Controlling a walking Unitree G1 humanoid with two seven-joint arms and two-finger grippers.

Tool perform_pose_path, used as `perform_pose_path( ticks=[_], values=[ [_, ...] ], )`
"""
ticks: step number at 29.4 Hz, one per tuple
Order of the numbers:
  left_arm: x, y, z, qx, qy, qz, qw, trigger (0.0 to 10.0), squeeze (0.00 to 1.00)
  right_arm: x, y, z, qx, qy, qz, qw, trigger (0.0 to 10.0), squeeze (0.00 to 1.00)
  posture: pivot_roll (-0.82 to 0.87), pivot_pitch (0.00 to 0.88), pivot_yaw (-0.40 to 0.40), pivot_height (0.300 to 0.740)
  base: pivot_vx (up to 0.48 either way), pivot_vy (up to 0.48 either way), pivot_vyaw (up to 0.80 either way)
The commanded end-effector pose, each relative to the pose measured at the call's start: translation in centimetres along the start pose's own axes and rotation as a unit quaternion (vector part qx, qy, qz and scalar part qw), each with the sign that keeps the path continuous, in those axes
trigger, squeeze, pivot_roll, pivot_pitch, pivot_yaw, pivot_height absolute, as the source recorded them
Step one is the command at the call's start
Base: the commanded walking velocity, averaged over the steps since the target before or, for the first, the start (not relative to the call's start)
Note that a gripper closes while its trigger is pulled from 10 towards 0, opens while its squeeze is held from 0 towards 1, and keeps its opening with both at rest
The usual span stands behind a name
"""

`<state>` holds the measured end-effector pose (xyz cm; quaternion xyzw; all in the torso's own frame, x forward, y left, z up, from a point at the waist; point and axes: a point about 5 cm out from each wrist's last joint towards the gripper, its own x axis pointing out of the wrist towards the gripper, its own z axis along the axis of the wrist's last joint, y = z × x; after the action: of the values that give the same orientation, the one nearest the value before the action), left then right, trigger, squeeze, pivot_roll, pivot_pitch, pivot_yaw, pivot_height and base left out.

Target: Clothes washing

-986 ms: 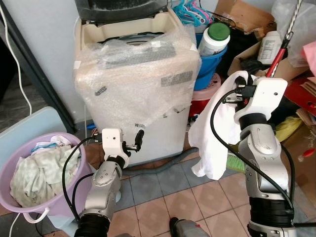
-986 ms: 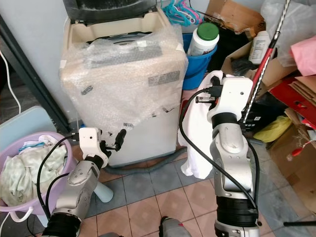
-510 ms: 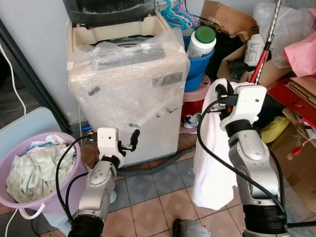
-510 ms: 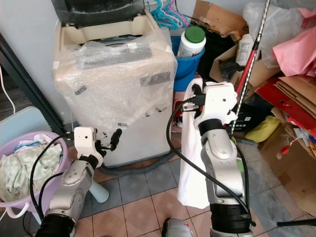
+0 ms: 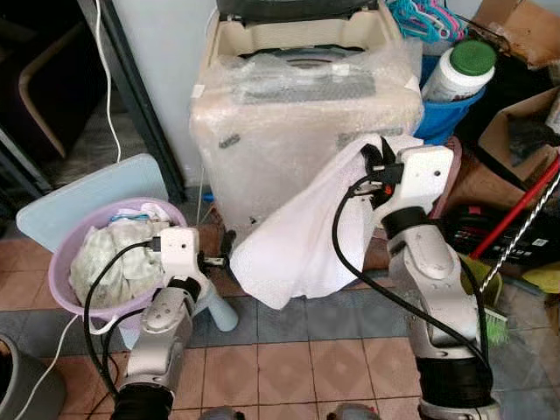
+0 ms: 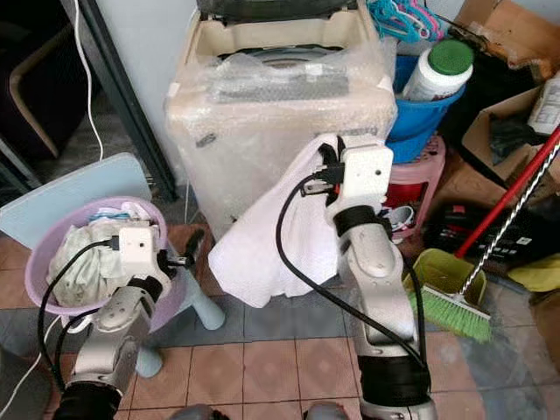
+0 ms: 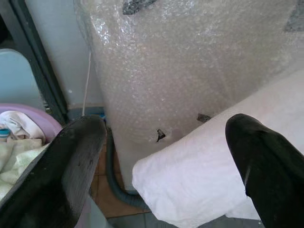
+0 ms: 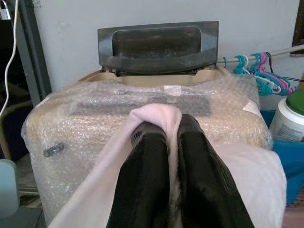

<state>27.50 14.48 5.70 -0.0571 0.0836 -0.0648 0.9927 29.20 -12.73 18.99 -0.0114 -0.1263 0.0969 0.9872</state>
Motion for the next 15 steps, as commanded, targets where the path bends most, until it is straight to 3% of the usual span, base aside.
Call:
perform_pose_path(
  ticks=[1,15],
  values=[
    [0.14,-0.87,0.31,0.003,-0.006,-0.012,1.0,10.0,0.0,-0.09,-0.92,0.84,-0.01,-0.021,-0.018,1.0,10.0,0.0,-0.13,0.055,0.078,0.74,0.368,0.0,0.0],
    [0.03,-0.96,0.22,0.003,-0.003,-0.012,1.0,10.0,0.0,0.01,-0.54,1.05,-0.027,-0.028,0.007,0.999,10.0,0.0,-0.13,0.06,0.075,0.74,0.368,0.0,0.0]
  ],
)
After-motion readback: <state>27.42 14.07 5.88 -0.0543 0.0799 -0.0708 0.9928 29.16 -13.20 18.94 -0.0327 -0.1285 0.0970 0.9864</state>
